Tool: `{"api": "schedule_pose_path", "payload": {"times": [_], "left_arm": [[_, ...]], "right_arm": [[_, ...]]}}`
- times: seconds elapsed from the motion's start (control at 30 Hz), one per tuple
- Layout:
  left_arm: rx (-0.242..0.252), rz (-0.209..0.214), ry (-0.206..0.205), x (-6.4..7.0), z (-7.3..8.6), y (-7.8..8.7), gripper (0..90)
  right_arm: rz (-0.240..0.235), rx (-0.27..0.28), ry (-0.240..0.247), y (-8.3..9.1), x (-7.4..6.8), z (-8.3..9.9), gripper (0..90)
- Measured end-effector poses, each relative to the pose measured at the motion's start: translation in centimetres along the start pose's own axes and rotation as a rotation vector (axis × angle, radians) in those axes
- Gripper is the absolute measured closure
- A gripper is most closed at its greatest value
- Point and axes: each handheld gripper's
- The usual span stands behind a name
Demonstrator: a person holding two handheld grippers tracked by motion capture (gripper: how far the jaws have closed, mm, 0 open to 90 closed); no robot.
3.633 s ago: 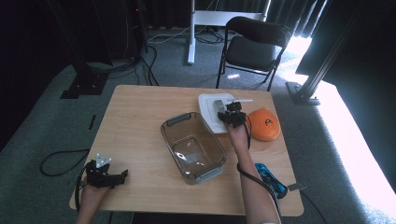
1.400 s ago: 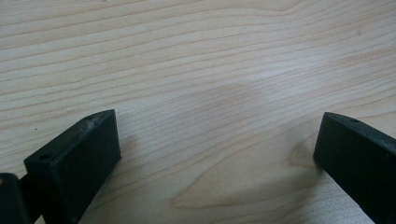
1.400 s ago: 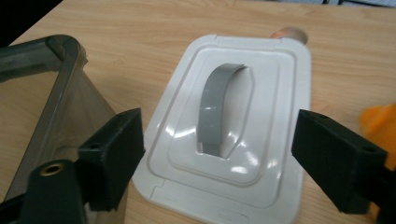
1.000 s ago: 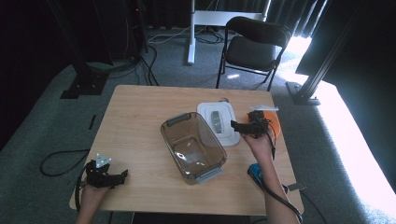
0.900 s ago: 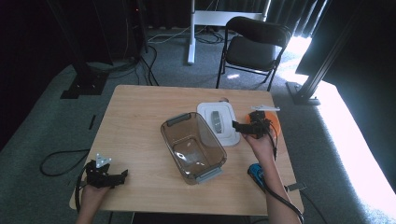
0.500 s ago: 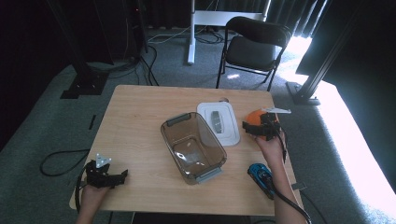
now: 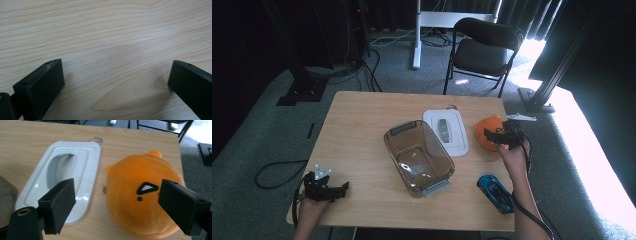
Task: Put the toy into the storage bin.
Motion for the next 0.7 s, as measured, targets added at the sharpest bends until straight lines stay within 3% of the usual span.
{"api": "schedule_pose_path", "payload": {"times": [0.33, 0.5, 0.53, 0.7], "left_arm": [[-0.001, 0.000, -0.001, 0.0, 0.0, 0.0, 0.9], [0.000, 0.000, 0.000, 0.0, 0.0, 0.0, 0.9], [-0.001, 0.000, -0.001, 0.0, 0.0, 0.0, 0.9], [0.000, 0.000, 0.000, 0.0, 0.0, 0.0, 0.9]], "right_arm": [[0.056, -0.033, -0.067, -1.7, 2.8, -0.1, 15.4], [0.070, -0.065, -0.054, -2.8, 3.0, -0.3, 15.9], [0.093, -0.076, -0.041, -3.3, 2.9, -0.4, 16.0], [0.120, -0.123, -0.034, -4.6, 3.1, -0.5, 16.1]]}}
Point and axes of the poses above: each handheld gripper's, and its own axes: y roughly backward along the jaws, z roughly out of its underside, x roughly to its right, and after that the axes turned 3 degrees about -y, right-handed
